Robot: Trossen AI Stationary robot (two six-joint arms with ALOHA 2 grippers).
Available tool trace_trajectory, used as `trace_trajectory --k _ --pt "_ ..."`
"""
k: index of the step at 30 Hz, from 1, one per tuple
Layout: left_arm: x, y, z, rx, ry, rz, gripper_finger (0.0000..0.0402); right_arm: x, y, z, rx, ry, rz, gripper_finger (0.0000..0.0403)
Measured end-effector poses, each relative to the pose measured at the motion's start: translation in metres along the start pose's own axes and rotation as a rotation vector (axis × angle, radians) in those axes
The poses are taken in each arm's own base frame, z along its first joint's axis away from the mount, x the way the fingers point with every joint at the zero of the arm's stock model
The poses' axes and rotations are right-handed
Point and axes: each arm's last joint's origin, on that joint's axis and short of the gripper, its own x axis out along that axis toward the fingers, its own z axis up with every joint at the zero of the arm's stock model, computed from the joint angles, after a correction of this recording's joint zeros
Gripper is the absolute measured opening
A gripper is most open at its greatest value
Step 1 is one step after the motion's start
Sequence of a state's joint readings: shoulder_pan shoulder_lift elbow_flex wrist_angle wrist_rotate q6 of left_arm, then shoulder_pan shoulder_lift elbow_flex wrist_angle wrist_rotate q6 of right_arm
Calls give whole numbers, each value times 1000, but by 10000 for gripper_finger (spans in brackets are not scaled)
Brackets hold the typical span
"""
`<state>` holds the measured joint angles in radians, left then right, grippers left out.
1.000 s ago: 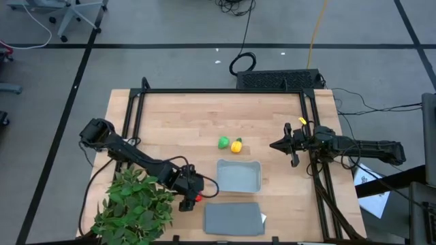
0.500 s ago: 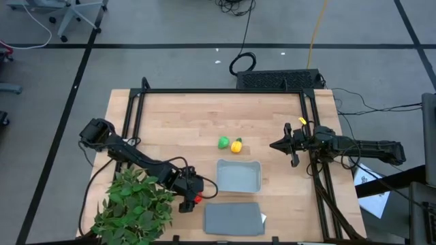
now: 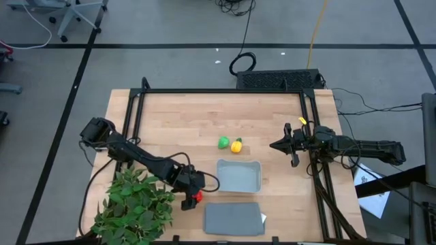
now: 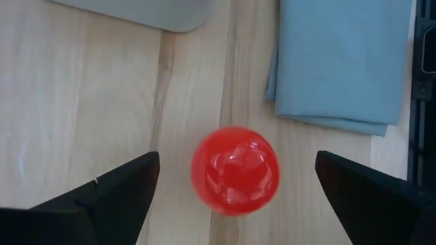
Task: Pick and placing Produce into tupperware
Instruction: Put the red tomato into the gray bin
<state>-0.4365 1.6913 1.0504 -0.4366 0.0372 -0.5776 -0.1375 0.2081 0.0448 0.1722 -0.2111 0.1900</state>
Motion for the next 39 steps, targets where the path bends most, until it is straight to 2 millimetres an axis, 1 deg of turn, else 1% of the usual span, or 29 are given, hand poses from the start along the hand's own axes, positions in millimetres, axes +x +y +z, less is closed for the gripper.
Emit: trace_trajectory --k 6,10,18,24,29,39 --pt "0 -4 0 45 -23 -2 399 0 0 0 0 0 0 0" --pt "2 -9 -2 108 -44 4 399 0 0 0 1 0 0 0" --pt "29 -9 -11 169 31 41 399 0 0 0 0 0 0 0" --pt "42 -8 -15 173 71 34 399 0 0 0 0 0 0 0" --pt "46 -7 -15 177 69 48 399 0 0 0 1 3 -1 0" --pt "47 -7 -15 179 61 64 396 0 0 -1 2 7 -1 0"
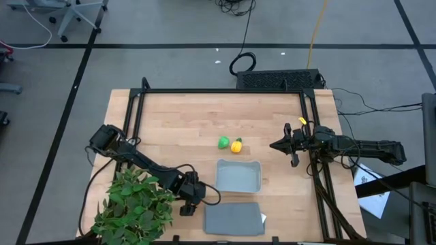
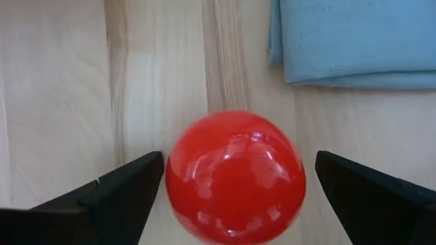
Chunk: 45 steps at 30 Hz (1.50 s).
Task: Pick and placing Produce into tupperware
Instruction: Put the red tomato into the gray bin
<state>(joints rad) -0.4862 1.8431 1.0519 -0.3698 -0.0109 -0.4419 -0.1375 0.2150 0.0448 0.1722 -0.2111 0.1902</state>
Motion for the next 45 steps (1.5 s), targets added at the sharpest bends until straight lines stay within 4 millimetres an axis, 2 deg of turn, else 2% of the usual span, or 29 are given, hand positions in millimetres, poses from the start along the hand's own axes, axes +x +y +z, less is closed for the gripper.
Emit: trace_trajectory --k 12,17,20,25,29,37,45 --pt "1 2 0 0 -4 27 285 0 0 0 0 0 0 0" --pt "1 1 0 1 -4 25 255 0 0 0 0 0 0 0" --pt "1 1 0 2 -5 24 256 0 0 0 0 0 0 0" --pt "-4 3 1 20 -1 10 280 0 0 0 0 0 0 0" --pt "-21 6 7 34 -8 13 282 0 0 0 -1 -1 0 0" --pt "-56 26 12 3 -33 40 253 1 0 -1 0 14 -3 0" --pt "-74 48 18 9 -56 71 279 2 -1 -2 5 26 -5 0"
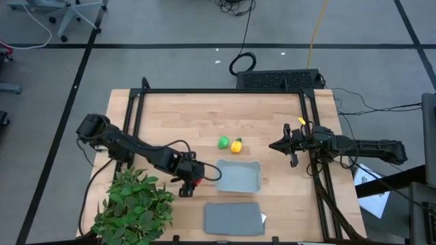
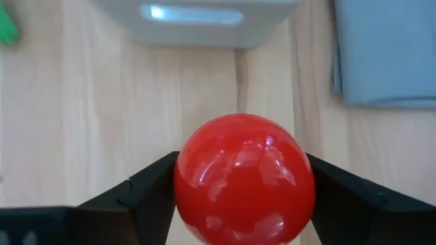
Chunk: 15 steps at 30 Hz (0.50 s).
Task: Pick and placing Produce into tupperware
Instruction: Put the red tomato into the gray bin
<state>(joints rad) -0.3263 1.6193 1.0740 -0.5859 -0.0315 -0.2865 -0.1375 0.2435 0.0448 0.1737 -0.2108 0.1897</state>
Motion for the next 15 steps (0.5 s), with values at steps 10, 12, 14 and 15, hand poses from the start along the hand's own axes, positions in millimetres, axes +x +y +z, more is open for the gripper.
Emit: trace_trajectory --k 10,12,14,15 --pt "-3 27 8 -58 -30 29 256 0 0 0 8 3 0 0" --pt "-3 30 9 -72 -34 34 259 0 0 0 8 3 0 0" --pt "-3 33 10 -79 -34 37 266 0 0 0 8 3 -1 0" --pt "-3 34 10 -82 -35 39 270 0 0 0 8 3 0 0"
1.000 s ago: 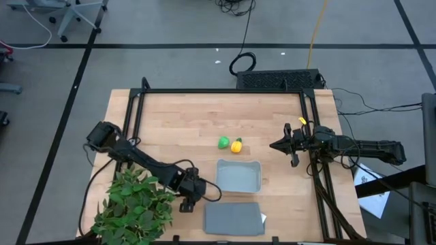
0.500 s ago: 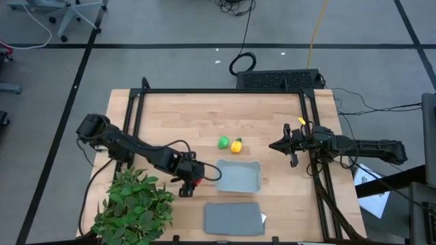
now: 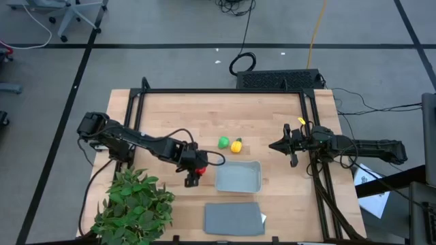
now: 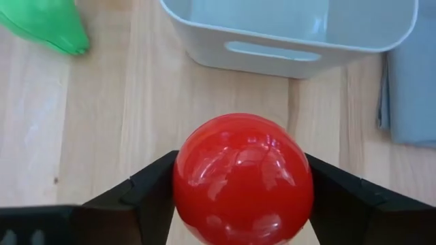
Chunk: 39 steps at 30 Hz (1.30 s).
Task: Pick and placing Produce into tupperware
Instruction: Put the red tomato into the gray bin
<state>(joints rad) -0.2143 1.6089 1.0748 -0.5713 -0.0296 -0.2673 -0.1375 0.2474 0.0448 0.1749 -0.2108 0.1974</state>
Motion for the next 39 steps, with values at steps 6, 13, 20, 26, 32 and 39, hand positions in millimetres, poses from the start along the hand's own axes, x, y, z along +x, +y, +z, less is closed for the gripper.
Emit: trace_trajectory --k 6,13,20,26,32,39 --pt "0 2 4 -7 -35 -8 270 0 0 0 0 0 0 0" --pt "-13 5 29 -36 -160 -53 258 0 0 0 0 0 0 0" --pt "-34 9 57 12 -267 -43 268 0 0 0 0 0 0 0" --pt "-52 11 78 72 -372 -13 255 0 0 0 0 0 0 0" --pt "-50 8 106 146 -473 -3 266 0 0 0 0 -1 0 0" --pt "-27 1 136 215 -462 -54 259 1 0 0 1 4 -1 0"
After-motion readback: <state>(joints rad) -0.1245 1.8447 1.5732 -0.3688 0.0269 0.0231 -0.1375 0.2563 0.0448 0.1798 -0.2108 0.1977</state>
